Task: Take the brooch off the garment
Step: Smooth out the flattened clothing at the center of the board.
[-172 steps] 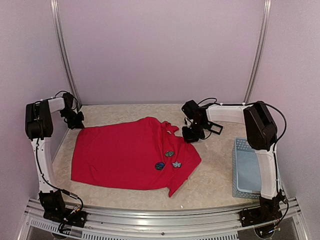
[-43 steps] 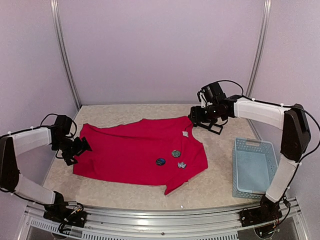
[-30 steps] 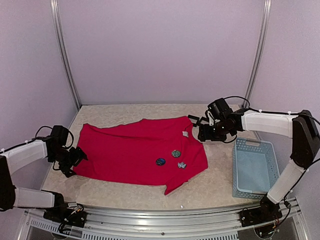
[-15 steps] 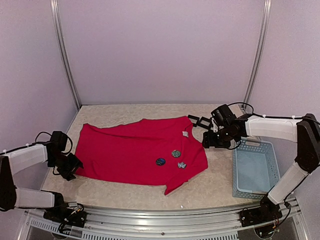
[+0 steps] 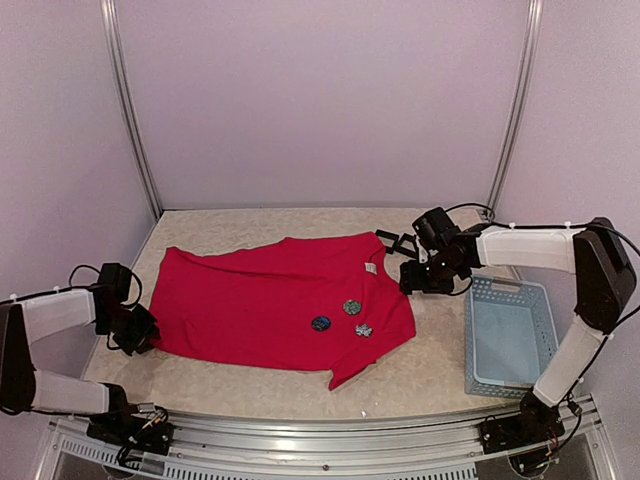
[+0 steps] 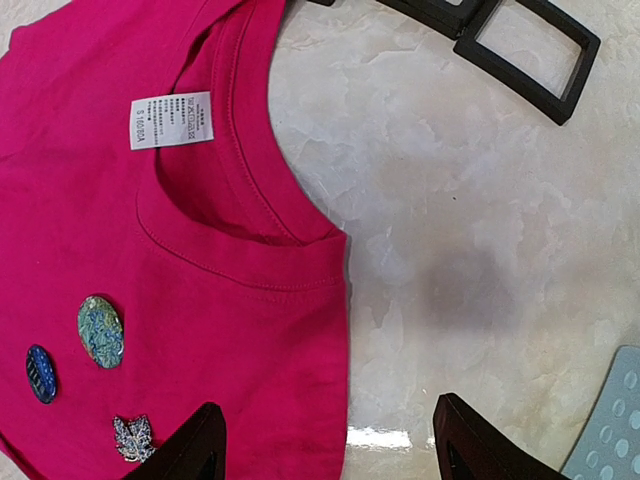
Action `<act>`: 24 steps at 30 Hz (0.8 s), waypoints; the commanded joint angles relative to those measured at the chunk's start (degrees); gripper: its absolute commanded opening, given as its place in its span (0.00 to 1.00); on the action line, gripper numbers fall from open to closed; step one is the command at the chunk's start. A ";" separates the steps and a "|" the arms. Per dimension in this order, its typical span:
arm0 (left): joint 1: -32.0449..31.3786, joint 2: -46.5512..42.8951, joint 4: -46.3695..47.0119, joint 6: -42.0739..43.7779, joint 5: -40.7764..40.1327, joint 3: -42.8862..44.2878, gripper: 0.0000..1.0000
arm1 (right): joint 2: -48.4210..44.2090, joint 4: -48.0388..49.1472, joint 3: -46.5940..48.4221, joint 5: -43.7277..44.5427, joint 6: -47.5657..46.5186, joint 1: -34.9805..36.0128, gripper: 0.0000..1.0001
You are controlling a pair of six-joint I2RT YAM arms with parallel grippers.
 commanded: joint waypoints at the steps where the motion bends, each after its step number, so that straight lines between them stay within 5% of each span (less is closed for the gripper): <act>1: 1.31 0.90 0.72 -0.49 -2.00 -0.99 0.23 | 2.71 -0.61 1.91 -0.11 -1.19 -1.21 0.72; 9: 1.75 -4.78 -2.33 -2.57 -3.73 -1.76 0.01 | 8.21 -0.67 5.78 -0.59 -4.17 -1.56 0.62; 24: 1.75 -16.69 -10.77 -10.33 -3.86 -4.35 0.00 | 14.87 0.31 8.59 0.11 -7.28 -1.49 0.36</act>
